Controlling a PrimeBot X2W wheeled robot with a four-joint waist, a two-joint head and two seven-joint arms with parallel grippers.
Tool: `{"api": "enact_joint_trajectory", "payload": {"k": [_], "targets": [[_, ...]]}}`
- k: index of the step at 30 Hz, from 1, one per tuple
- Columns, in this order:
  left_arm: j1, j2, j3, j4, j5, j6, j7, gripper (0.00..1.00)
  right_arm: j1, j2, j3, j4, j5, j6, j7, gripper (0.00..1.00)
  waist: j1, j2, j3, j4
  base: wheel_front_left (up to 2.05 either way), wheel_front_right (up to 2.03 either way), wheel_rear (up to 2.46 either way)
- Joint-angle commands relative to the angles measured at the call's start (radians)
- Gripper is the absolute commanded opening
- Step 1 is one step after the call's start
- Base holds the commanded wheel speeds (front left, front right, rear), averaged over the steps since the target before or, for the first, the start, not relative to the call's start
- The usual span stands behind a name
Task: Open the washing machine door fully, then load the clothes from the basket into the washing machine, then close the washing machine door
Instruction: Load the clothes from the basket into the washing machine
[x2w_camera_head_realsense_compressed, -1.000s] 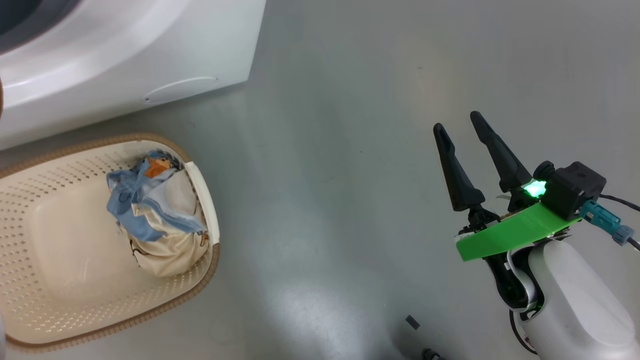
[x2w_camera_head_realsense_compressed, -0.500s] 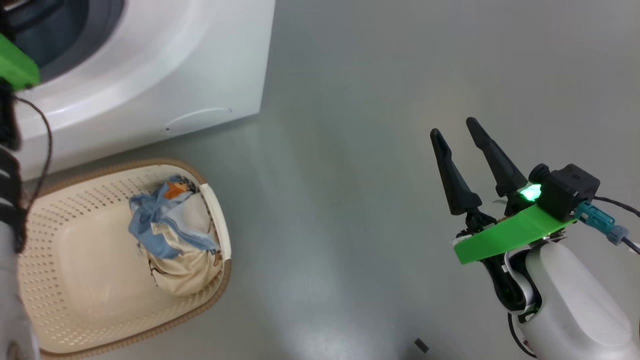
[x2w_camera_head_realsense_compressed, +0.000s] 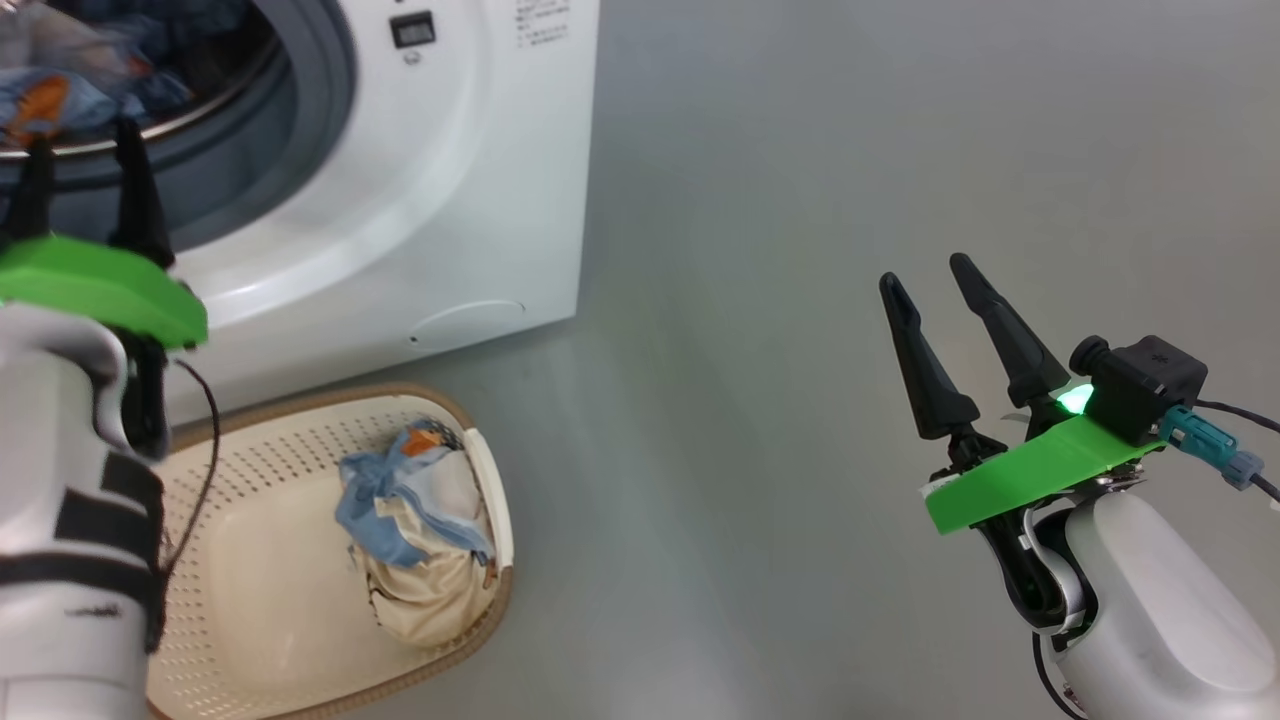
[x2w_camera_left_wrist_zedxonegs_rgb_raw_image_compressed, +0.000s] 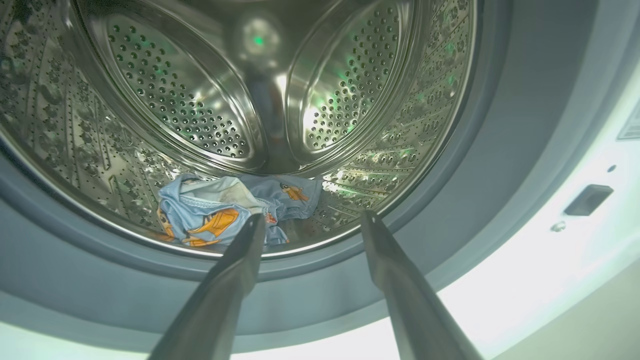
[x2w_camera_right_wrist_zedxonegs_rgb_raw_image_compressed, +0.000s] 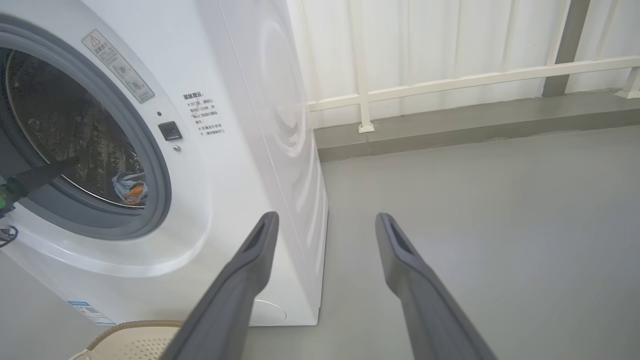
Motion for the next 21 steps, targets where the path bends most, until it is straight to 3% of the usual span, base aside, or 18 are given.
{"api": "enact_joint_trajectory", "payload": {"k": [1, 14, 21], "targets": [[0.036, 0.039, 0.019, -0.046, -0.006, -0.002, -0.006, 1.00, 0.020, -0.012, 0.016, -0.016, 0.008, 0.004, -0.008, 1.00, 0.0001, 0.0000, -0.057, 0.040, 0.00, 0.00, 0.00], [0.273, 0.015, 0.022, -0.257, -0.010, -0.002, -0.006, 1.00, 0.063, -0.040, -0.002, 0.005, 0.019, 0.004, -0.008, 1.00, 0.0001, 0.0000, -0.168, 0.129, 0.00, 0.00, 0.00], [0.420, -0.008, 0.077, -0.386, -0.001, -0.002, -0.006, 1.00, 0.093, -0.049, -0.030, 0.007, 0.017, 0.004, -0.008, 1.00, 0.0001, 0.0000, -0.225, 0.160, 0.00, 0.00, 0.00]]}}
